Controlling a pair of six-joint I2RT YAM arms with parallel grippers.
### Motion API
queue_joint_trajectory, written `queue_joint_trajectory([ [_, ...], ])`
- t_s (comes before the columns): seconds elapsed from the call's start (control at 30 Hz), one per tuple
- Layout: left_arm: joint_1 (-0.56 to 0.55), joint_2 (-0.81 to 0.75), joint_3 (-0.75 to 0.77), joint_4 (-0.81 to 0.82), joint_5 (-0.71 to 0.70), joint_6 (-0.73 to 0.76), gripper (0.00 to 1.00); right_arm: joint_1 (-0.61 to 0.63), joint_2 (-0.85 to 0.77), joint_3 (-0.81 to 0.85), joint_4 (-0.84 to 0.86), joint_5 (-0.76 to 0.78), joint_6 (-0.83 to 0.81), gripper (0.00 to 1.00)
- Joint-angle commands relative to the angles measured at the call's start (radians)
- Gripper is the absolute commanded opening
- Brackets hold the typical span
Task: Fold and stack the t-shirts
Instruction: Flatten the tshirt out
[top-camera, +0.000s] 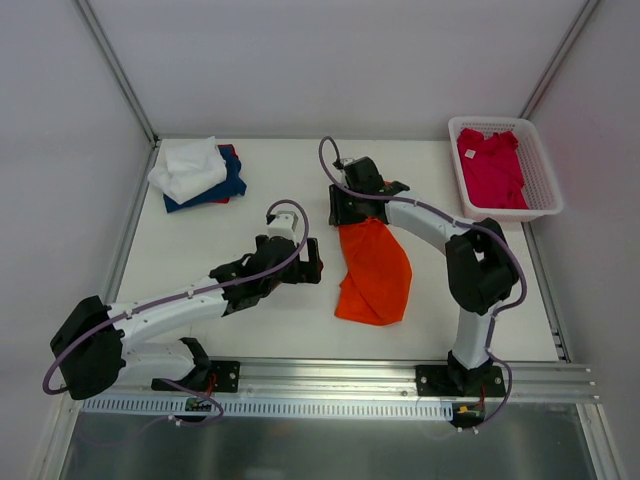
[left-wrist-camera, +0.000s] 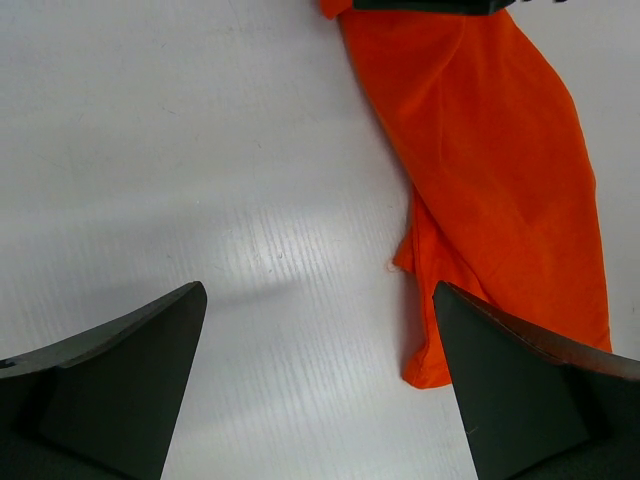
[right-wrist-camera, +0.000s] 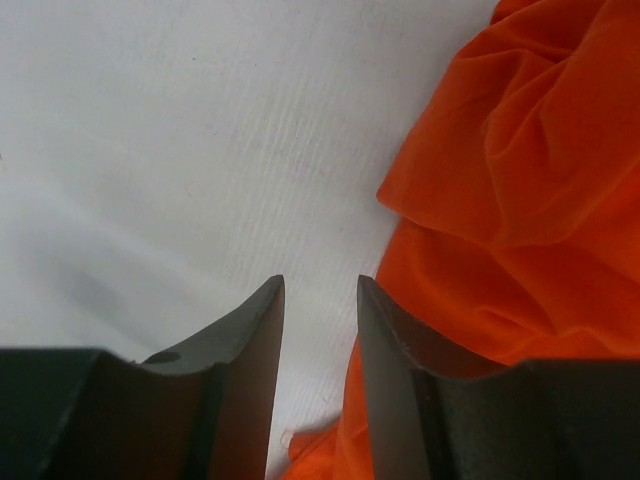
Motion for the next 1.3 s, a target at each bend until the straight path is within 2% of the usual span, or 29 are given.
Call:
queue_joint_trajectory([
  [0.0,0.002,-0.027,-0.008,0.016,-0.017,-0.026,0.99,0.012,0.030,0.015,0.070,-0.042,0.035,0.38],
  [0.33,0.002,-0.022,0.000,0.016,-0.013,-0.017,0.99,0.013,0.060,-0.023,0.133,-0.022,0.042,0.43],
  [0.6,0.002,-0.048,-0.014,0.016,-0.020,-0.011,0.99,0.012,0.063,-0.081,0.190,0.054,0.077,0.47],
  [0.83,0.002,-0.055,-0.014,0.015,-0.025,-0.003,0.99,0.010,0.051,-0.129,0.242,0.134,0.128,0.47],
  [1.27,0.002,-0.090,-0.034,0.012,-0.031,0.003,0.99,0.009,0.088,-0.104,0.276,0.151,0.130,0.46],
])
